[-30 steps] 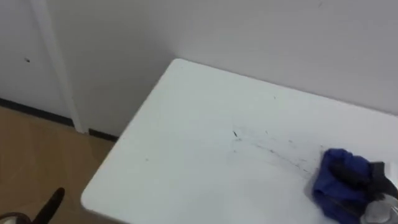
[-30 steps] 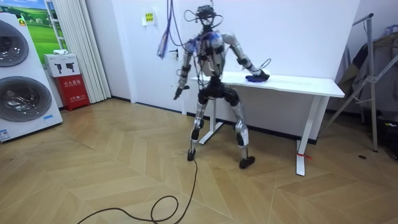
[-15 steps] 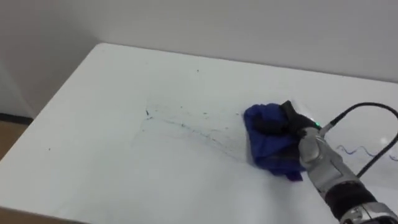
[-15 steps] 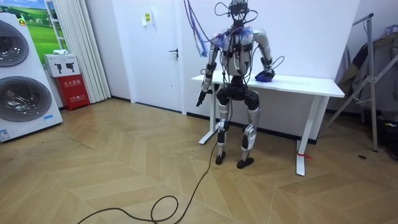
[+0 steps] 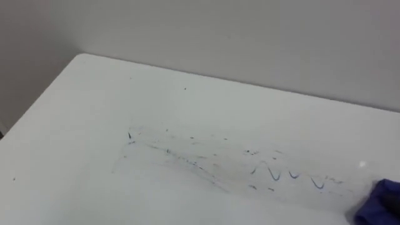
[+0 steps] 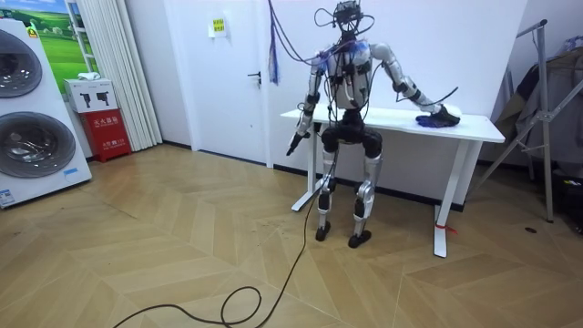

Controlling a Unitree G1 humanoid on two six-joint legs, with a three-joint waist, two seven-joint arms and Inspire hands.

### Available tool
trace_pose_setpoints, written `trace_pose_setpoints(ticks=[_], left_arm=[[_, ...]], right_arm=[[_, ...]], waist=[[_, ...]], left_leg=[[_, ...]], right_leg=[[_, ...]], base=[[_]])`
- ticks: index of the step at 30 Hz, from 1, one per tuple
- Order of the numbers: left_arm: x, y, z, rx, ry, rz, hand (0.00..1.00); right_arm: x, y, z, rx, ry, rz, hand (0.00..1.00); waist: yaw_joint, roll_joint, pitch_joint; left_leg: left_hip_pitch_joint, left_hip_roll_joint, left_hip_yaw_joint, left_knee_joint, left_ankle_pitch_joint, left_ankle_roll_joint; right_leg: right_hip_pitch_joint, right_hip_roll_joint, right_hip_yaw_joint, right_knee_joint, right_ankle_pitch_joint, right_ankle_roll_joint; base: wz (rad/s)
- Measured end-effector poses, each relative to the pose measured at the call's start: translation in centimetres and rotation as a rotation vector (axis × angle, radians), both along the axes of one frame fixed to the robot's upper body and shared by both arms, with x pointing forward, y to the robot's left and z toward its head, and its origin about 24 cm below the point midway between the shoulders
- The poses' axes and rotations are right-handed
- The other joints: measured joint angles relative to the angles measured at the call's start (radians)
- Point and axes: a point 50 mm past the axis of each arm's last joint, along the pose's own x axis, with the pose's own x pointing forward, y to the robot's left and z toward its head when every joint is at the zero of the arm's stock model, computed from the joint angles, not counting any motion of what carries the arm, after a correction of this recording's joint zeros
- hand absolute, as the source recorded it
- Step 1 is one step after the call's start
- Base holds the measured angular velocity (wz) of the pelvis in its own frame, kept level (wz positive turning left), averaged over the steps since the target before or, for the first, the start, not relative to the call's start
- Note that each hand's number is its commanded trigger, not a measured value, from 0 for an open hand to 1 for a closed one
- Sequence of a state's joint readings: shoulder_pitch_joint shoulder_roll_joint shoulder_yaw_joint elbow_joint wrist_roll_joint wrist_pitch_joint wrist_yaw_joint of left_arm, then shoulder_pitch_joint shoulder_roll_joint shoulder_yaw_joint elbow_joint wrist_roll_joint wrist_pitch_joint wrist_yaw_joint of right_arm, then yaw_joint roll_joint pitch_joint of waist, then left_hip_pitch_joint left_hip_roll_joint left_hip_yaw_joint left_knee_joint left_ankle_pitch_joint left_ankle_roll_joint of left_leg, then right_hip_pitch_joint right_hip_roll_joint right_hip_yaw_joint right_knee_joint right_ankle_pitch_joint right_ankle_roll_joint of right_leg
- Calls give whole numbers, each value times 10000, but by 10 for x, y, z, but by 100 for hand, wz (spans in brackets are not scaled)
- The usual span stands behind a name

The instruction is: Wipe table

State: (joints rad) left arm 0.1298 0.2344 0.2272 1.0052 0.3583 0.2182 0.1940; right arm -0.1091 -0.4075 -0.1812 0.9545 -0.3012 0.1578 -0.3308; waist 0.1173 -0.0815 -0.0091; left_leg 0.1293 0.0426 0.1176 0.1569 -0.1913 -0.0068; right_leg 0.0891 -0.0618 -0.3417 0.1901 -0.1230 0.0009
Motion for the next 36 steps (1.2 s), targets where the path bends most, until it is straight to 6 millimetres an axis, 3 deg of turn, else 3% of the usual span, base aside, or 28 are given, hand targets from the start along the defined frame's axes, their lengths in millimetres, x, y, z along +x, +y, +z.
trace_pose_setpoints(ticks=[1, 2, 3, 4, 6, 7, 8, 9, 10, 11, 13, 15, 16, 19, 24, 28, 30, 33, 36], left_arm=[[6, -2, 0, -52, -60, -127, 0], [16, -7, -1, -140, -139, -353, 0], [26, -12, -1, -196, -186, -615, 0], [28, -15, -2, -241, -157, -748, 0], [44, -34, -5, -580, -199, -1426, 0], [50, -39, -5, -670, -260, -1603, 0], [59, -46, -3, -809, -514, -1800, 0], [63, -50, -2, -825, -638, -1931, 0], [63, -51, -2, -831, -654, -1936, 0], [58, -50, -3, -836, -499, -1842, 0], [44, -48, -5, -859, -306, -1545, 0], [30, -45, -7, -852, -147, -1273, 0], [24, -43, -7, -810, -74, -1199, 0], [-2, -31, -7, -502, 316, -942, 0], [-27, -13, -3, 95, 696, -637, 0], [-29, -5, 1, 358, 484, -187, 0], [-25, 2, 5, 688, 310, -212, 0], [-22, 10, 10, 1030, 98, -281, 0], [-20, 6, 7, 818, -4, -117, 0]], right_arm=[[13, 12, 2, -88, -33, 651, 100], [44, 46, 8, -139, -339, 2300, 100], [79, 97, 20, -92, -839, 4511, 100], [95, 123, 28, -121, -1112, 5641, 100], [136, 221, 62, 137, -2161, 9172, 100], [142, 237, 70, 89, -2329, 9807, 100], [151, 262, 85, 92, -2638, 10788, 100], [156, 273, 93, 206, -2830, 11175, 100], [157, 274, 95, 205, -2866, 11228, 100], [158, 273, 93, 196, -2778, 11211, 100], [151, 265, 79, 129, -2248, 11018, 100], [127, 235, 43, 409, -1538, 10014, 100], [121, 230, 39, 451, -1708, 9815, 100], [94, 196, 19, 253, -1895, 8915, 100], [37, 102, -2, -721, -1770, 5159, 100], [0, 50, -6, -1211, -1278, 2861, 100], [-22, 24, -7, -1318, -910, 1711, 100], [-41, 0, -7, -1278, -525, 348, 100], [-42, -9, -3, -1287, -252, -140, 100]], waist=[[94, 16, 8], [237, 31, 15], [315, 68, 38], [330, 97, 55], [757, 226, 141], [864, 219, 137], [1289, 226, 142], [1687, 224, 141], [1861, 206, 129], [1968, 222, 129], [1936, 220, 121], [1858, 210, 123], [1808, 220, 130], [1168, 221, 119], [605, 278, 89], [132, 313, 7], [-248, 282, -182], [-426, 246, -208], [-548, 268, -205]], left_leg=[[-34, 35, 99, 0, -8, -19], [-112, 53, 101, 7, -32, -69], [-230, 73, 17, 71, -36, -85], [-292, 85, -38, 106, -39, -102], [-528, 132, -285, 143, -1, -152], [-634, 125, -410, 142, 60, -205], [-758, 110, -676, 112, 192, -218], [-819, 79, -966, 78, 291, -237], [-825, 52, -1114, 37, 339, -239], [-838, -20, -1440, 20, 352, -226], [-821, -93, -1543, 48, 363, -203], [-746, -199, -1596, 68, 367, -185], [-684, -226, -1593, 66, 367, -185], [-393, -396, -1563, 73, 271, -29], [-114, -516, -1372, 33, 99, 215], [-188, -551, -1324, 252, -36, 307], [-220, -575, -1373, 332, -52, 335], [125, -545, -1277, 222, -68, 322], [187, -522, -1160, 189, -64, 319]], right_leg=[[-95, 57, 134, 7, 45, -43], [-281, 157, 288, 4, 150, -153], [-449, 218, 210, 37, 233, -273], [-506, 239, 110, 29, 262, -319], [-629, 336, -7, -59, 276, -416], [-692, 331, -103, -61, 255, -438], [-743, 318, -264, -108, 190, -450], [-750, 309, -445, -214, 144, -440], [-718, 289, -524, -218, 97, -419], [-576, 223, -733, -220, -2, -335], [-370, 139, -858, -229, -74, -220], [-155, 23, -910, -251, -134, -121], [-87, -10, -910, -250, -150, -94], [422, -138, -1013, -412, -310, 168], [706, -244, -716, -387, -362, 335], [728, -275, -448, -346, -324, 395], [731, -279, -423, -352, -290, 422], [975, -239, -280, -342, -286, 426], [988, -232, -166, -275, -268, 397]], base=[[-85], [-74], [-66], [-35], [19], [61], [80], [80], [86], [79], [66], [39], [16], [28], [1], [-6], [0], [-11], [-17]])
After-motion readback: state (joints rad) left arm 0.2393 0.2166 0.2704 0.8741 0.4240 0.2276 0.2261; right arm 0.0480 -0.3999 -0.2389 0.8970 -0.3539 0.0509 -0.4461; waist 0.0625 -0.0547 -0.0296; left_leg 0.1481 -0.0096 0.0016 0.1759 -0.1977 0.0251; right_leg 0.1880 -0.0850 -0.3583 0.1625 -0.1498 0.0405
